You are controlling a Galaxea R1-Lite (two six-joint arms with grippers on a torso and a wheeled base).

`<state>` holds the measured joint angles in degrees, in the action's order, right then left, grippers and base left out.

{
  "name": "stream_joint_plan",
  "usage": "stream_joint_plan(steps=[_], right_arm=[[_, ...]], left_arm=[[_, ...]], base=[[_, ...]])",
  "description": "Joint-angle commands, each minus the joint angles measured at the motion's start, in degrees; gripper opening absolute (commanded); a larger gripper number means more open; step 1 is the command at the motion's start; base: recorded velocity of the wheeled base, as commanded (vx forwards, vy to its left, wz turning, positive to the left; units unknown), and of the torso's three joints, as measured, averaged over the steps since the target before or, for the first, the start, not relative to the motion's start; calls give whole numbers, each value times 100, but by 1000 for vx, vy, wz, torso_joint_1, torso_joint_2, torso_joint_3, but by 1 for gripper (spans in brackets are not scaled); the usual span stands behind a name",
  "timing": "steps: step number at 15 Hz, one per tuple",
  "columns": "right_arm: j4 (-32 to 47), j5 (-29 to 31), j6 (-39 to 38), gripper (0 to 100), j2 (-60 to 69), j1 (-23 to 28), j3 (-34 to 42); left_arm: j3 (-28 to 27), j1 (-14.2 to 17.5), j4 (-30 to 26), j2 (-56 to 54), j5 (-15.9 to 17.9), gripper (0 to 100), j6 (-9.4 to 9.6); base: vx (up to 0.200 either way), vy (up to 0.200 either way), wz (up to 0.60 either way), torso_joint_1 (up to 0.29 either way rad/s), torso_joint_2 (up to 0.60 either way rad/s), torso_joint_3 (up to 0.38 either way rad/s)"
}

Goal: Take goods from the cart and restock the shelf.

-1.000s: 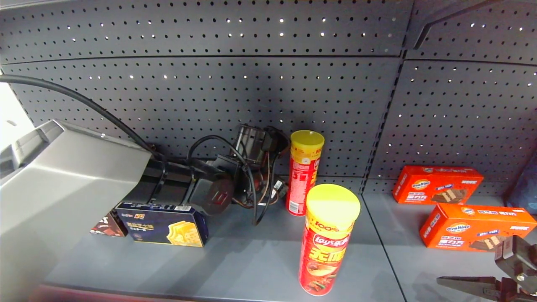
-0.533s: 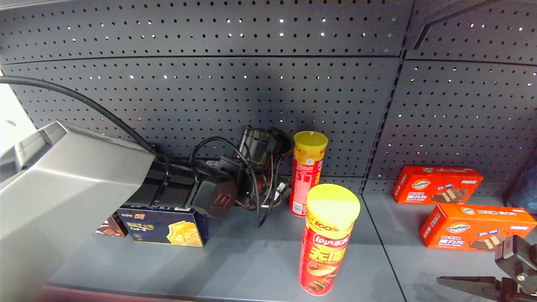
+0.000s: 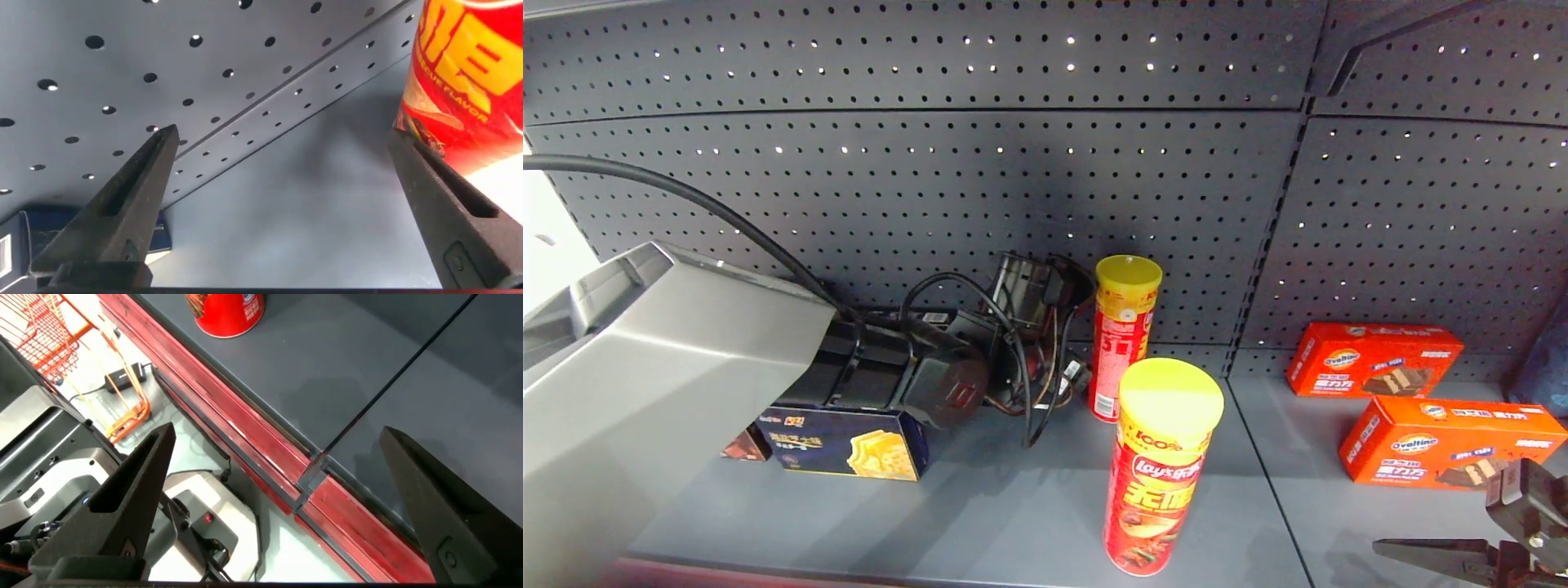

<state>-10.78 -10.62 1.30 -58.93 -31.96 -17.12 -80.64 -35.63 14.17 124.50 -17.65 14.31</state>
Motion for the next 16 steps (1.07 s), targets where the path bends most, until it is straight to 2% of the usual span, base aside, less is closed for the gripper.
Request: stream_joint_plan(steps=[1,5,7,8,9,11,16], right_arm=[[-3,-2,1,100,-31,-12,-90],[5,411,-16,100,-488,-38,-618],[-3,666,-34,100,-866,-108,-855],[-3,965,-271,100,-1226,-275,-1013],[-3,1176,-482,100,-1411,-407,-1057],[-100,1870,-1150,100,-1921,-864,-1154],[-83,2125,-1282,100,-2632,-943,-1602]], left_arm=[[13,13,-2,-75,-28,100,1],[479,92,-10,-840,-89,100,1],[901,144,-10,-1262,-160,100,-7],[1261,180,7,-1605,-160,100,-7],[1384,180,34,-1728,-160,100,-7],[1648,180,280,-2009,-107,100,10],[1912,338,913,-2123,34,100,37]], base=[[0,0,0,0,0,0],[0,0,0,0,0,0],[0,0,0,0,0,0],[0,0,0,0,0,0],[0,0,0,0,0,0],[0,0,0,0,0,0],[0,0,0,0,0,0]])
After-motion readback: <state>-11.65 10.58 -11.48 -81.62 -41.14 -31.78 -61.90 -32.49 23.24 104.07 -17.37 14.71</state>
